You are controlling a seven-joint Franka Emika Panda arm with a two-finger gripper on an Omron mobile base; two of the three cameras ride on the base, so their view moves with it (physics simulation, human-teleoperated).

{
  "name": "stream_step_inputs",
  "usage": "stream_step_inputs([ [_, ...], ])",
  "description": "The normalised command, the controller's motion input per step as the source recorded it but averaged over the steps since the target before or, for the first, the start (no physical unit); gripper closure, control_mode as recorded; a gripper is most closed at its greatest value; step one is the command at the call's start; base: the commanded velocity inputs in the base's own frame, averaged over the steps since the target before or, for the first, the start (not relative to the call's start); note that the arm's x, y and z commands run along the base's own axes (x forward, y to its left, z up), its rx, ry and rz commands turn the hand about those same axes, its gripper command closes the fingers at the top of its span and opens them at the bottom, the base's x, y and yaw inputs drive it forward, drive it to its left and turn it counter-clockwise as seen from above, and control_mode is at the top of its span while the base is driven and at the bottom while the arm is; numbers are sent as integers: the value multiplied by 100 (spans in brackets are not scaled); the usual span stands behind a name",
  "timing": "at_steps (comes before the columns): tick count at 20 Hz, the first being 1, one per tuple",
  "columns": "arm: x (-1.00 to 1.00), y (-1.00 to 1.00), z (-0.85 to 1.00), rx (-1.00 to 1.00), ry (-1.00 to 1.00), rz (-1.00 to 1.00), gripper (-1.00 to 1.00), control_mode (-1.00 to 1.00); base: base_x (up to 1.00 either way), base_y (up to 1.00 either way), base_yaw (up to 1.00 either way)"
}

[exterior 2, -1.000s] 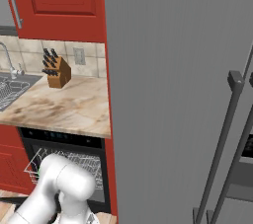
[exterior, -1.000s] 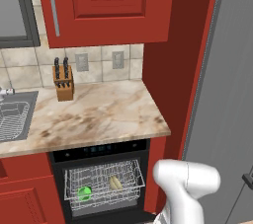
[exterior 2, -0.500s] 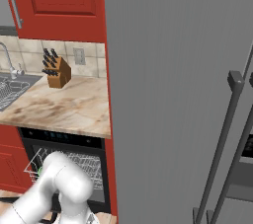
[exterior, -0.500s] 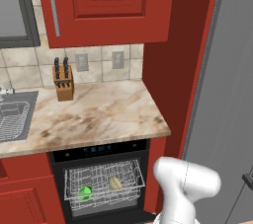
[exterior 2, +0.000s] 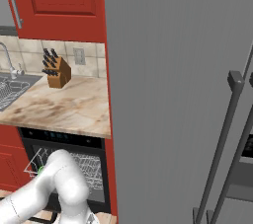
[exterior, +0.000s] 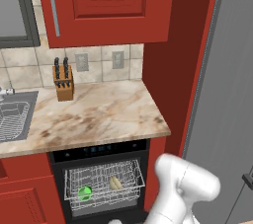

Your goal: Pick up the cup and bowl from the counter, place them in the dishwasher, and close the dishwasher door.

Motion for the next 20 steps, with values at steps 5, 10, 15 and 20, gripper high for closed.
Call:
stream_step_inputs([
  [5,-47,26,-100,-55,0,12,-100,-100,0,0,0],
  [10,-47,7,-85,-52,-9,9,-100,-100,0,0,0],
  [15,-51,0,-42,-46,-23,6,-100,-100,0,0,0],
  [20,-62,0,-72,-42,-32,3,-100,-100,0,0,0],
])
